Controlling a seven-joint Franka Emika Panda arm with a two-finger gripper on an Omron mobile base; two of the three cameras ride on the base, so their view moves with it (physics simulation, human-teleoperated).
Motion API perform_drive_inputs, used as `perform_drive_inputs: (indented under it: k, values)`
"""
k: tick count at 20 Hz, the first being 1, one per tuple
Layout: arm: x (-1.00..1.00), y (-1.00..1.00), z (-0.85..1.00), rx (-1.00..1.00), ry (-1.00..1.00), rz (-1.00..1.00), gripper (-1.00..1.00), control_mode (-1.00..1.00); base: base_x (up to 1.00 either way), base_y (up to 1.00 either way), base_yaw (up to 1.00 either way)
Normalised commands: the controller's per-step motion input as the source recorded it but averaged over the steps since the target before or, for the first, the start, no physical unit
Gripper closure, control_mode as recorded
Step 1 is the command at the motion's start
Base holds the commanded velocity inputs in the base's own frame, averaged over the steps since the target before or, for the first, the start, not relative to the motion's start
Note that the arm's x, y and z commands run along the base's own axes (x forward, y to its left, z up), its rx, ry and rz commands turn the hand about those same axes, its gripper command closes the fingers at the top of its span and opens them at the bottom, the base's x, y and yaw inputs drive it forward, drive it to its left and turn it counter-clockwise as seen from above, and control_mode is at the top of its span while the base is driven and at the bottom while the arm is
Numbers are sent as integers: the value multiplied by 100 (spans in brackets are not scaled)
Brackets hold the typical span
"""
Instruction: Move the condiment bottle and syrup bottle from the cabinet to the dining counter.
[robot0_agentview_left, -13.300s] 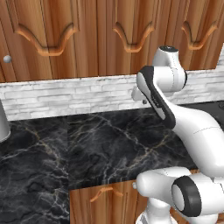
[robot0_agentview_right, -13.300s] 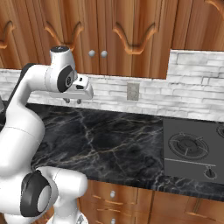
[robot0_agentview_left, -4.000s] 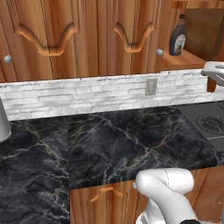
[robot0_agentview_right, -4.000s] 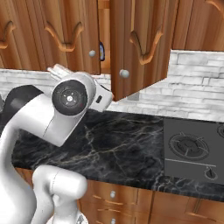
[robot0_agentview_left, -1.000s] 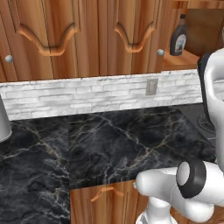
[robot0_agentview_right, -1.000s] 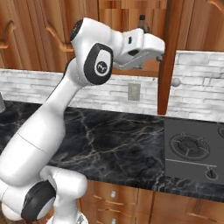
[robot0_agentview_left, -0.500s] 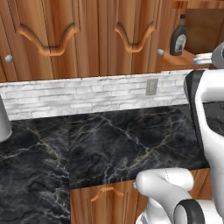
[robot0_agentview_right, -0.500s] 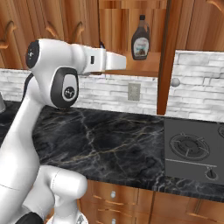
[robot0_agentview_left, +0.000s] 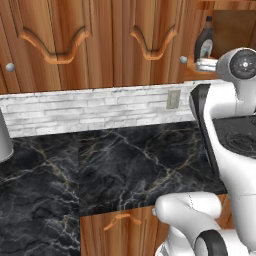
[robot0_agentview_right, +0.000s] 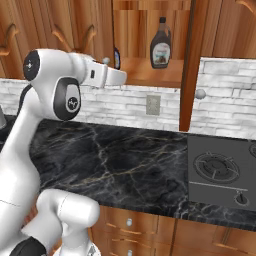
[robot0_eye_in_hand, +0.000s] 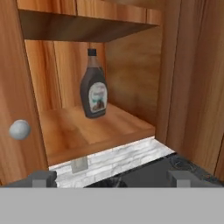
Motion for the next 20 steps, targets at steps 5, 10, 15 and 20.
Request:
perform_drive_inputs:
  k: [5, 10, 15, 20]
  values:
    - [26, 3, 9, 23, 11, 0, -100, -100, 0, 0, 0]
    - [2, 0, 0, 23, 1, 0, -100, -100, 0, 0, 0]
    - [0, 0, 0, 26, 0, 0, -100, -100, 0, 0, 0]
    - [0, 0, 0, 29, -2, 0, -100, -100, 0, 0, 0]
